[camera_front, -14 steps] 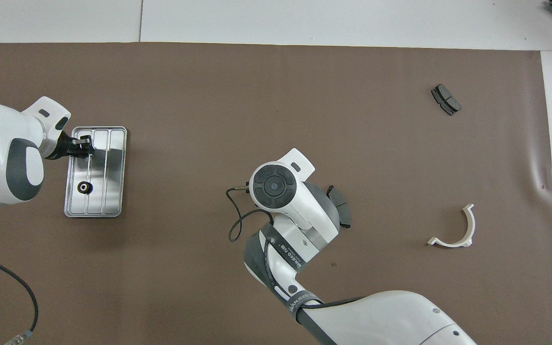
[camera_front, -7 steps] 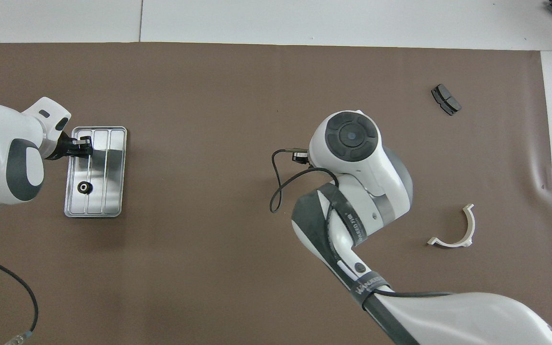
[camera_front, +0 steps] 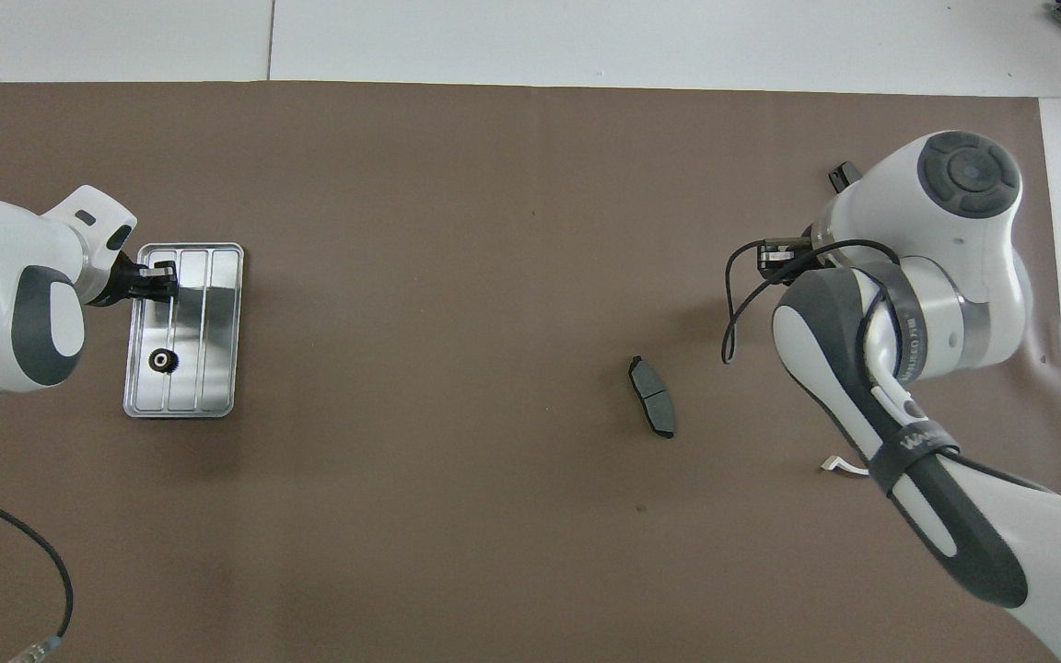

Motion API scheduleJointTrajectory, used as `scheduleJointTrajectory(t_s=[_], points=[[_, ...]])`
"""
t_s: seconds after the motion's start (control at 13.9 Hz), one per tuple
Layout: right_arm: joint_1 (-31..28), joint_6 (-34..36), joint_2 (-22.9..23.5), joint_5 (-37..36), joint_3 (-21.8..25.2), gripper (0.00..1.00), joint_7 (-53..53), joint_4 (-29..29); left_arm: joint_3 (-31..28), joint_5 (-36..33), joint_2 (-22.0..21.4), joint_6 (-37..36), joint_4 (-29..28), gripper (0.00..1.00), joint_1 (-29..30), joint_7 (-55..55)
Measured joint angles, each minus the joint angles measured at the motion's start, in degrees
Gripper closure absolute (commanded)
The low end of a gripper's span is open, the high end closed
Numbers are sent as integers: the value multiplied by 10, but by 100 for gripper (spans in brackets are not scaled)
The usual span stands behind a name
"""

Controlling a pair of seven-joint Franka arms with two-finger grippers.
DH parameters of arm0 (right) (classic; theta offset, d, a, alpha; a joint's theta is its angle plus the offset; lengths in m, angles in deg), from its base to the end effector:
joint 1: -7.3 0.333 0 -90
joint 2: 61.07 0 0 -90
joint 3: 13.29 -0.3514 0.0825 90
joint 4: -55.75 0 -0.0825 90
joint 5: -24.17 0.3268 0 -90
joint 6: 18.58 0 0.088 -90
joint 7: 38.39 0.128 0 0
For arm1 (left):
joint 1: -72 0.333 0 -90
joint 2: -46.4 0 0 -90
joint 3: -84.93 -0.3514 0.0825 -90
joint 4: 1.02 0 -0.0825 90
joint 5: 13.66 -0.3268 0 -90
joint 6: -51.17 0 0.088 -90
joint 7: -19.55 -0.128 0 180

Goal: Place bearing gear from tray to pile

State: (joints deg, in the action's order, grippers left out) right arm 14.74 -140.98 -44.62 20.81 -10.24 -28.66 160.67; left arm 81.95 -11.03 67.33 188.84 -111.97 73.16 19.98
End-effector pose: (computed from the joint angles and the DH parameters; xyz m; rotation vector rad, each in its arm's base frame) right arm 0.5893 0.0443 0.4209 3.0778 -0.0922 0.0401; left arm 0.6001 0.0400 0.3568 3.1221 0.1684 0.1598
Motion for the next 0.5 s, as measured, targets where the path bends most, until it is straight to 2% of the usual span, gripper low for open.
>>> scheduleJointTrajectory(t_s=[0.14, 0.29, 0.5], points=[[-34, -32, 2, 0, 0, 100, -38, 26, 10, 2, 1, -26, 31, 100, -4, 2], [-56, -64, 7, 1, -1, 100, -59, 46, 14, 21, 1, -61, 64, 100, -35, 43], [-71, -101, 29, 26, -1, 100, -73, 52, 16, 25, 2, -81, 78, 100, -134, 187]])
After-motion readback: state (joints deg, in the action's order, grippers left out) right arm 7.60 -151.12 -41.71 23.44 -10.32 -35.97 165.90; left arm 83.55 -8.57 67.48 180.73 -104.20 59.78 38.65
